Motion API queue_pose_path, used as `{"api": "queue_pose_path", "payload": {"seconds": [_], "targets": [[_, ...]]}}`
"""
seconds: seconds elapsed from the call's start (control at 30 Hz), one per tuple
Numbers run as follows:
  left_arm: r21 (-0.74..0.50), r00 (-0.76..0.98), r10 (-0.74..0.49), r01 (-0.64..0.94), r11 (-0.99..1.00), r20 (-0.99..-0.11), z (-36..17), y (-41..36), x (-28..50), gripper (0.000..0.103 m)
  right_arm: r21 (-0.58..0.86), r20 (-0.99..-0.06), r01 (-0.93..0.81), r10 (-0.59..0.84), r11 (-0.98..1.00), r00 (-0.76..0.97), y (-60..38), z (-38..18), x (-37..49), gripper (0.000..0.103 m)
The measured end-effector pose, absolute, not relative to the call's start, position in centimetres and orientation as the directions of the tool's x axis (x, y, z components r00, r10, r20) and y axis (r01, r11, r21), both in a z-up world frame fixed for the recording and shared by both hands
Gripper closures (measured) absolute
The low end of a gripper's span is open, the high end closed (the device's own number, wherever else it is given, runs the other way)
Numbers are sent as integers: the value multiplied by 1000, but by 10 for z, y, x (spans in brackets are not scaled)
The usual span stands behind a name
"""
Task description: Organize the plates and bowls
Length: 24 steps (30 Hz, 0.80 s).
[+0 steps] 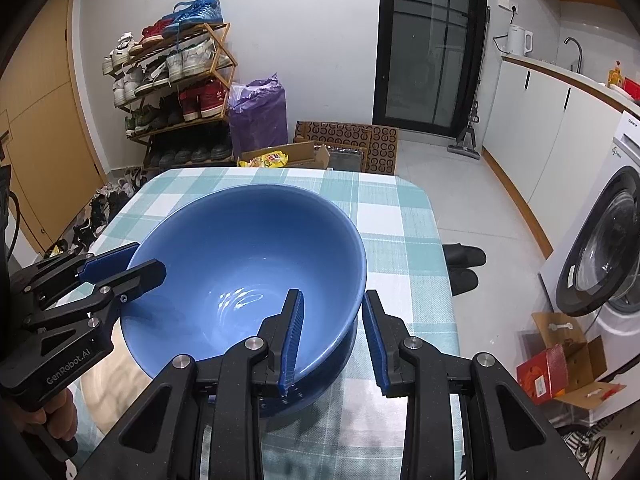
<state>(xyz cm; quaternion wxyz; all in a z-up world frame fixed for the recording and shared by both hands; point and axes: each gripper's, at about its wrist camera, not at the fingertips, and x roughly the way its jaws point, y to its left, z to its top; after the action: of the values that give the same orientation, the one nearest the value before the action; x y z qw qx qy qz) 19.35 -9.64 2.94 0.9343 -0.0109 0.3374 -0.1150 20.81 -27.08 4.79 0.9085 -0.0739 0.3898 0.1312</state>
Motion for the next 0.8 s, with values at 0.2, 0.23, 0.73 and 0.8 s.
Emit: {"api": "queue_pose_path", "payload": {"seconds": [0.2, 0.23, 0.73, 0.8], "targets": [[-101, 735, -220, 204, 974, -642, 21, -96, 195, 74, -38, -733, -295, 174, 955, 657, -267, 40, 210, 72], [-100, 733, -219, 203, 974, -643, 20, -96, 195, 74, -38, -734, -295, 173, 955, 656, -266, 38, 210, 72], [-68, 728, -189, 193, 979, -660, 6, -99, 195, 74, -75, -752, -298, 142, 952, 644, -257, 20, 210, 72], [-65, 725, -187, 193, 979, -663, 4, -100, 196, 74, -82, -756, -299, 136, 951, 640, -254, 17, 210, 72]]}}
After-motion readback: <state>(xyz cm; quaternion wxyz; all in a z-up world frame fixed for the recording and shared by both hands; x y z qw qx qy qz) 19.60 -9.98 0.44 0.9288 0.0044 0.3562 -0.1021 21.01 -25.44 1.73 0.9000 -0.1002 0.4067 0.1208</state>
